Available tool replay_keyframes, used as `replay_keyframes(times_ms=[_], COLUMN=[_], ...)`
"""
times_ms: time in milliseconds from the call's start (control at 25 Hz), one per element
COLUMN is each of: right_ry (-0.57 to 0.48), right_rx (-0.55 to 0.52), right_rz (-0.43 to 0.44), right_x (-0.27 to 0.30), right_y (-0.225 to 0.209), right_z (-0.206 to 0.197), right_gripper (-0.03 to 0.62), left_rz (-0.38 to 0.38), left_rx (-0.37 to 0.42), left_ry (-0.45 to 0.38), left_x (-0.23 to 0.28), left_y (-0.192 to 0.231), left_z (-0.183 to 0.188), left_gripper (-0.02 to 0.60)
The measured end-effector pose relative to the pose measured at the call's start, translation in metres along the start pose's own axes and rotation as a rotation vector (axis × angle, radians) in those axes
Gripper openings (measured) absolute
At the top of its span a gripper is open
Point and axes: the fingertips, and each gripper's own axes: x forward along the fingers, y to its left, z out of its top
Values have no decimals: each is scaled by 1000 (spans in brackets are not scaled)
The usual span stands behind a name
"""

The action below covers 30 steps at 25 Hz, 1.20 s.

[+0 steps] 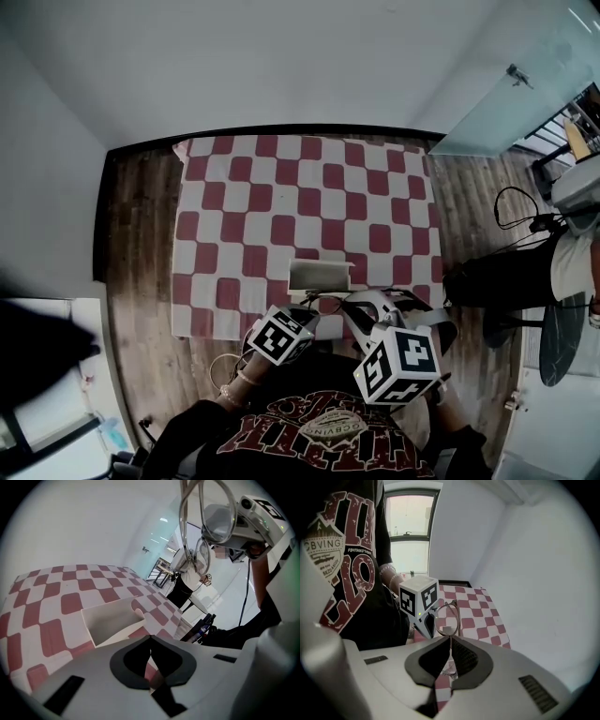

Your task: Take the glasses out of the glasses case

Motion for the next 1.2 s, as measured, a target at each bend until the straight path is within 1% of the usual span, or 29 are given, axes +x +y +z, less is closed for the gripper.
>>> replay_keyframes(times_ms=[520, 1200], right_ry=[-33, -23], right_rx=[-16, 15], right_rz=[-15, -45], right_x=[-26, -36], right_y=[5, 9], right_z=[13, 0], right_gripper=[23, 23], left_rz=[-23, -46], left_rx=[24, 64], left_ry=[20, 45], left_x=[5, 14], left_y=[-7, -20], left_z=[0, 1], left_gripper=[10, 10])
